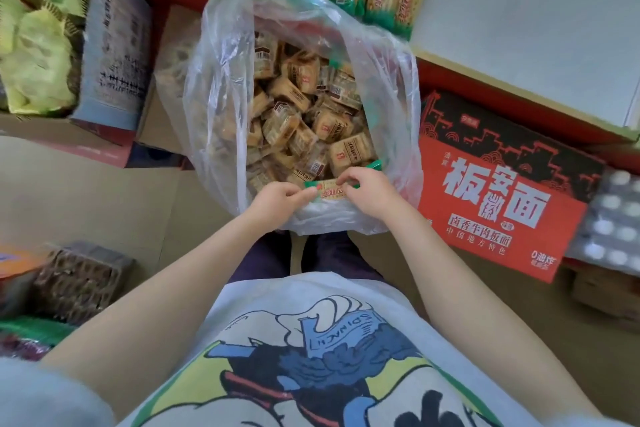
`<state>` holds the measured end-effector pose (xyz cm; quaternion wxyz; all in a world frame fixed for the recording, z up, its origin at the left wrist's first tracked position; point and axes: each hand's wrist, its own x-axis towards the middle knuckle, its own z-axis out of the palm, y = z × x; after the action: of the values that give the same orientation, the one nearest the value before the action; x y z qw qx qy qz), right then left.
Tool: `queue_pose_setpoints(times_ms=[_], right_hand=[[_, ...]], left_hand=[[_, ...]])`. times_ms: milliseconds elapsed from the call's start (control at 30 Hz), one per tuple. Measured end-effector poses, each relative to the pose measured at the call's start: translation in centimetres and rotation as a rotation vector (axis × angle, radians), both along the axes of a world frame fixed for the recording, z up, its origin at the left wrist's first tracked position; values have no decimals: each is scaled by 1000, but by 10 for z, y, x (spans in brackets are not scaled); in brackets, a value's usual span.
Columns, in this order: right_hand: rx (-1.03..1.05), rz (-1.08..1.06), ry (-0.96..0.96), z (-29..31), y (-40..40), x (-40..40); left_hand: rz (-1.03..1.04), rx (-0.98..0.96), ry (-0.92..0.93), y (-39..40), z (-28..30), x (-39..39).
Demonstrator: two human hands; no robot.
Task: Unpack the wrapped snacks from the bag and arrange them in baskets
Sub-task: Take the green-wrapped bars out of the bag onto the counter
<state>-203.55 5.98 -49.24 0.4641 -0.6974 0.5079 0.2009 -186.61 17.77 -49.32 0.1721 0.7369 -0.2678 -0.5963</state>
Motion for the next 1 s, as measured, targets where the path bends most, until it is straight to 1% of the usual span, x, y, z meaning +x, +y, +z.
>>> queue_pose_setpoints(times_ms=[67, 133, 233, 267, 300, 400, 433, 467, 600, 667, 800, 900, 1000], right_hand=[[11, 58, 4, -3, 4, 0], [41, 145, 37, -2, 7, 0], [-47, 405, 164, 0, 12, 2], [-74, 435, 173, 1, 13, 3], [-95, 406, 147, 1, 13, 5], [-93, 115, 4, 2, 13, 16], [-73, 41, -41, -1, 13, 21], [-48, 12, -56, -3, 12, 27], [-65, 177, 62, -20, 7, 39], [-86, 221, 111, -24, 5, 41], [-75, 370, 213, -26, 3, 46], [-43, 360, 230, -28, 1, 50], [-7, 258, 179, -26, -3, 51]], left_hand=[[96, 1, 47, 2, 1, 0], [63, 8, 75, 3, 1, 0], [-215, -4, 61, 5, 1, 1], [-280, -14, 39, 6, 0, 2], [-294, -22, 26, 9, -3, 2], [-175, -32, 61, 16, -15, 7], [-156, -29, 80, 17, -18, 8], [-163, -28, 92, 18, -20, 9], [-328, 0, 85, 19, -27, 8], [-414, 11, 65, 22, -30, 5], [-413, 0, 54, 27, -35, 4], [-377, 10, 59, 26, -36, 6], [-321, 2, 75, 24, -36, 10]])
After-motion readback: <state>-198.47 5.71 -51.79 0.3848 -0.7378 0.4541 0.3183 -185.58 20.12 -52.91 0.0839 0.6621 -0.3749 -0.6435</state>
